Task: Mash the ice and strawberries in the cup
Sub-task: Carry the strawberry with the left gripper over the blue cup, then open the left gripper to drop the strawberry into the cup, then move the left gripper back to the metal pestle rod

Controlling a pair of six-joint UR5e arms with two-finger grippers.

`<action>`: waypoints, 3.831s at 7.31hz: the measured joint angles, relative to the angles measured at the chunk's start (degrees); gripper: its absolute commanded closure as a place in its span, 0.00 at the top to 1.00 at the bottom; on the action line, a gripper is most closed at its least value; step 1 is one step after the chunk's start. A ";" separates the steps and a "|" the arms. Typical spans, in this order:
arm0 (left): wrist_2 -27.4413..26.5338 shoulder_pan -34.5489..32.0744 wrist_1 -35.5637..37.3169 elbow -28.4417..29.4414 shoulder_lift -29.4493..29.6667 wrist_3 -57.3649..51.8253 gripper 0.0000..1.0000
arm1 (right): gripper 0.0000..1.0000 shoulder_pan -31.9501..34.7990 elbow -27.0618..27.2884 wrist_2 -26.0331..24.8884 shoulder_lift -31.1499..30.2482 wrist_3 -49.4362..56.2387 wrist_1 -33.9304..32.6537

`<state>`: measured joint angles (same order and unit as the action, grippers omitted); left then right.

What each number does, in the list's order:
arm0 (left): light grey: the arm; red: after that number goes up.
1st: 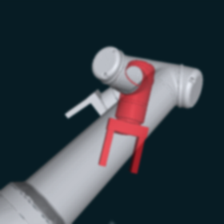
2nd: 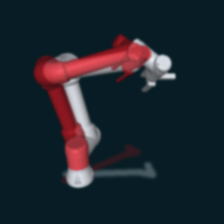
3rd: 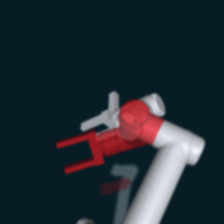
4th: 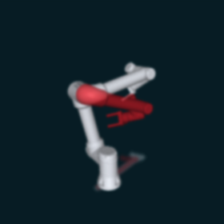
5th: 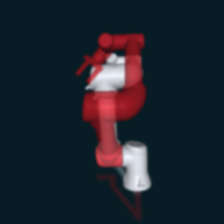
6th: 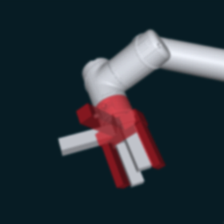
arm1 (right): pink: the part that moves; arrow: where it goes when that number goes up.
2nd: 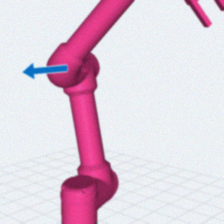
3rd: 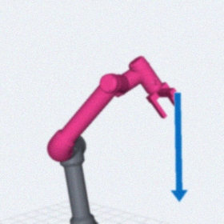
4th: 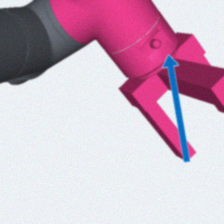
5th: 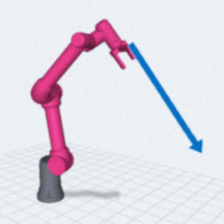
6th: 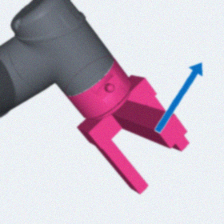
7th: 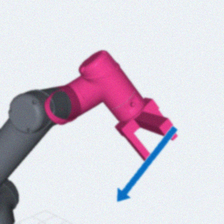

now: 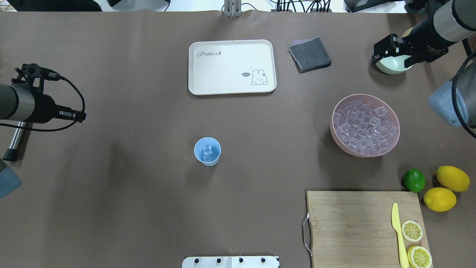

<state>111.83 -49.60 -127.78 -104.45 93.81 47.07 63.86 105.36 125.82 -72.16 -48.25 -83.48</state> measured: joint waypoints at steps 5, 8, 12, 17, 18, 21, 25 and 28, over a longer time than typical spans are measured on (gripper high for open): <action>-5.20 11.68 -0.02 -2.33 15.94 18.55 0.00 | 1.00 -0.03 -0.03 -0.11 -0.66 -0.08 0.09; -18.58 24.65 0.11 -0.66 20.09 19.11 0.00 | 1.00 0.13 0.16 -0.26 -0.84 -0.15 0.16; -22.34 27.93 0.15 2.80 21.98 18.75 0.97 | 1.00 0.24 0.12 -0.53 -1.05 -0.09 0.16; -17.51 23.05 6.89 -1.40 20.54 16.40 0.97 | 1.00 0.30 -0.03 -0.55 -0.86 -0.09 0.11; -12.50 18.07 12.68 -4.71 18.46 13.76 0.97 | 1.00 0.30 -0.05 -0.48 -0.82 -0.09 0.10; 2.97 -2.09 27.67 -8.73 11.32 -1.50 0.97 | 1.00 0.16 -0.07 0.01 -0.80 0.07 0.11; 6.10 -14.81 34.04 -4.65 0.29 -20.79 0.97 | 1.00 -0.50 0.08 -0.82 -0.52 0.31 0.81; 6.85 -15.43 25.90 5.46 -2.19 -21.36 0.97 | 1.00 -1.28 0.54 -1.06 -0.07 -0.10 0.86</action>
<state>118.68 -65.03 -101.89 -98.98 91.62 25.70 62.58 105.89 124.76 -72.23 -48.35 -82.62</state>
